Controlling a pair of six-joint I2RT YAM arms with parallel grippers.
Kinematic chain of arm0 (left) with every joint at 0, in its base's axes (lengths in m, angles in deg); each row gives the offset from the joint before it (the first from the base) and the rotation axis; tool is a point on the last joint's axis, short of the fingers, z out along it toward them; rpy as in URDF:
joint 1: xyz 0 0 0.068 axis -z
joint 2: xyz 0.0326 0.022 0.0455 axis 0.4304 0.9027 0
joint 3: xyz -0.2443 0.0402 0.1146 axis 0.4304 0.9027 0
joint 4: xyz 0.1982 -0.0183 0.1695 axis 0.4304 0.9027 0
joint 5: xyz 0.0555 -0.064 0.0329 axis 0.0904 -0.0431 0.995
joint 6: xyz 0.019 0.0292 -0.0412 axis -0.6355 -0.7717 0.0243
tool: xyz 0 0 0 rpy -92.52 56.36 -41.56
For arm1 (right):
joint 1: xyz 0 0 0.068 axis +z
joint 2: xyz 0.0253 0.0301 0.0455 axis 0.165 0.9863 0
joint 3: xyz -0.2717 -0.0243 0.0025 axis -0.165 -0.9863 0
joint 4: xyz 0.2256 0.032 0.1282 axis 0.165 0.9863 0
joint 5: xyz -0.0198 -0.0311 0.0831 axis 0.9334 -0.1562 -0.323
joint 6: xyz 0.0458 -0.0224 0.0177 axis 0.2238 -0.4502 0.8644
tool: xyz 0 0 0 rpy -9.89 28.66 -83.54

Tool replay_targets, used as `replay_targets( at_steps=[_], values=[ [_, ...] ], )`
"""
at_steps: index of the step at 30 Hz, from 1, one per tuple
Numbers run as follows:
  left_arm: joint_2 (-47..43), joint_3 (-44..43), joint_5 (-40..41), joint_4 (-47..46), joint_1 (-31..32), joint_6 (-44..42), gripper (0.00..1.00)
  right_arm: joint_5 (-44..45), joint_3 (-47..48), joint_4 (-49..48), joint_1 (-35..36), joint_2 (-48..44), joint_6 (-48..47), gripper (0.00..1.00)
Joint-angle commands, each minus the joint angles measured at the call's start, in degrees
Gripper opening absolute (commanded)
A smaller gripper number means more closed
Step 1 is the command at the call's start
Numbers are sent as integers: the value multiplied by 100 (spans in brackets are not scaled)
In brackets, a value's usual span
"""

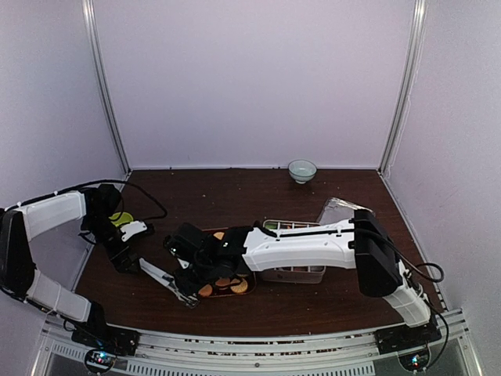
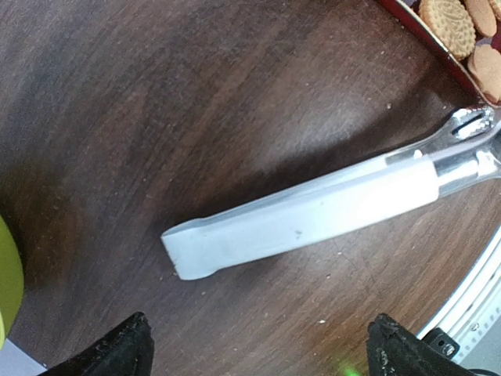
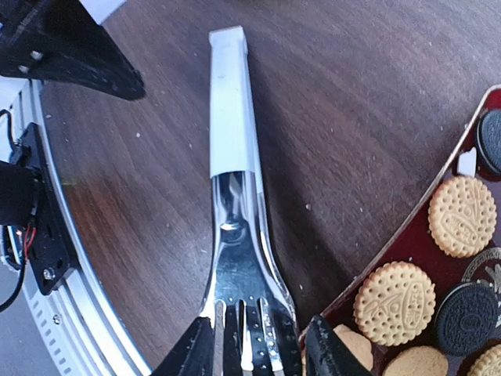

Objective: Pack the cookies
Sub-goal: Pick up the clamp from the center of the board.

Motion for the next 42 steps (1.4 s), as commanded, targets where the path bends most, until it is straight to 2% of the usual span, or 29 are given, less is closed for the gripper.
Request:
replay_targets(
  at_steps=[1, 5, 9, 11, 17, 20, 22, 25, 31, 34, 42],
  values=[
    [117, -104, -361, -87, -41, -108, 98, -698, -480, -740, -93, -295, 36, 38],
    [186, -15, -371, -88, -42, -245, 98, -1414, -728, -1138, -216, -255, 199, 34],
    [180, 6, -382, -39, -42, -329, 98, -1792, -717, -1245, -310, -123, 373, 42],
    [166, 8, -344, -35, -41, -357, 98, -1908, -705, -1298, -314, -98, 410, 42],
    [145, -25, -310, 5, -42, -362, 98, -2328, -866, -1677, -320, -114, 547, 35],
    [104, -51, -300, 43, -41, -367, 98, -2570, -947, -1786, -331, -45, 664, 35],
    [60, -50, -292, 61, -42, -366, 98, -2589, -965, -1766, -340, 1, 720, 36],
    [1, -43, -276, 88, -43, -380, 98, -2510, -1027, -1771, -356, -2, 777, 43],
    [-91, -21, -258, 123, -46, -393, 98, -2521, -1073, -1893, -398, 26, 1009, 43],
    [-109, -21, -265, 124, -45, -389, 98, -2652, -1180, -2061, -412, 35, 1160, 39],
    [-166, -62, -220, 132, -42, -353, 98, -3261, -1533, -2965, -579, 31, 1844, 17]
  ],
)
